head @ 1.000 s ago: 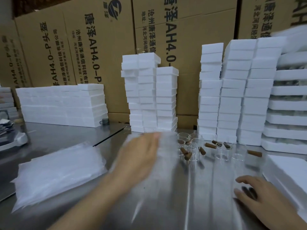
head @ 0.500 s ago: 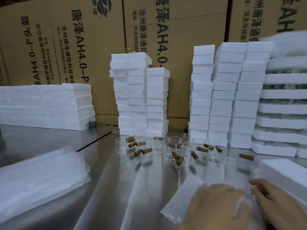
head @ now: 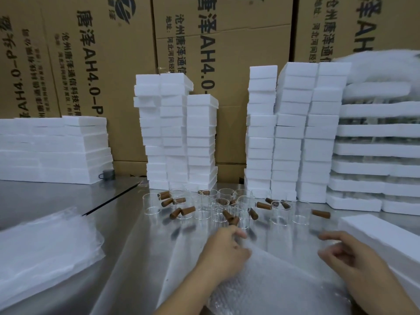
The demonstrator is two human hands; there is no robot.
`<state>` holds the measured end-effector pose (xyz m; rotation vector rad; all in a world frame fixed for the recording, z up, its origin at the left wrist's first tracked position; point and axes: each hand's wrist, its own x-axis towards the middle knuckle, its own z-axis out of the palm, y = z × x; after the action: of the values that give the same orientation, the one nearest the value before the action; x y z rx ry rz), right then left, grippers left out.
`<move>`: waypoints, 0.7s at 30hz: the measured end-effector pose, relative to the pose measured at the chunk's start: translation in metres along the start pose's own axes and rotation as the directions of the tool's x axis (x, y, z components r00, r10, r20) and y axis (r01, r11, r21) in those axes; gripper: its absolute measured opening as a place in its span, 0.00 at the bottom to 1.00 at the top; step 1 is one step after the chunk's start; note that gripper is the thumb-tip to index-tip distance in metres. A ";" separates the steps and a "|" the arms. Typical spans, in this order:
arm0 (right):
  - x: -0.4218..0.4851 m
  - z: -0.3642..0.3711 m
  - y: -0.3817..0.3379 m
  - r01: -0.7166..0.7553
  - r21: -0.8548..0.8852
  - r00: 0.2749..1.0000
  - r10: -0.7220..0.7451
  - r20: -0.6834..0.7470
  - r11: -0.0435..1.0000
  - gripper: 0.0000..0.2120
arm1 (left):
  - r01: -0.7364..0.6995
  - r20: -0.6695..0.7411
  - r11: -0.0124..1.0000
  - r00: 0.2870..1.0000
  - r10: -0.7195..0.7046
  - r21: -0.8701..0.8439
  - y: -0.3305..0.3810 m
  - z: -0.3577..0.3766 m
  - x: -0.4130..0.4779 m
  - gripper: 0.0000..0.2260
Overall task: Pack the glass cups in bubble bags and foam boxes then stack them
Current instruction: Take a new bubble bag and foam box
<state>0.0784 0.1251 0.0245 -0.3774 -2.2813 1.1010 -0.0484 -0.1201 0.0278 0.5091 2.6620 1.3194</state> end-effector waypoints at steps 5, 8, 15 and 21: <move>-0.004 0.004 -0.004 -0.076 0.009 0.994 0.075 0.085 0.997 0.10 | -0.055 -0.199 0.998 0.979 0.051 -0.014 -0.008 0.000 0.003 0.10; -0.003 0.006 0.005 -0.021 -0.061 0.989 0.030 0.146 0.998 0.17 | -0.046 -0.182 0.985 0.980 0.077 0.166 -0.015 0.001 0.000 0.11; 0.000 0.004 0.001 0.173 -0.068 0.982 -0.177 -0.059 0.983 0.16 | -0.151 -0.380 0.939 0.885 0.268 0.309 -0.003 -0.008 -0.006 0.09; -0.004 0.015 0.002 0.288 -0.526 0.939 -0.128 0.320 0.800 0.21 | -0.351 -0.081 0.828 0.902 0.425 0.438 0.003 0.008 -0.012 0.18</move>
<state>0.0725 0.1156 0.0140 -0.1918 -2.7977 0.3485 -0.0341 -0.1171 0.0249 1.0906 3.1222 0.8909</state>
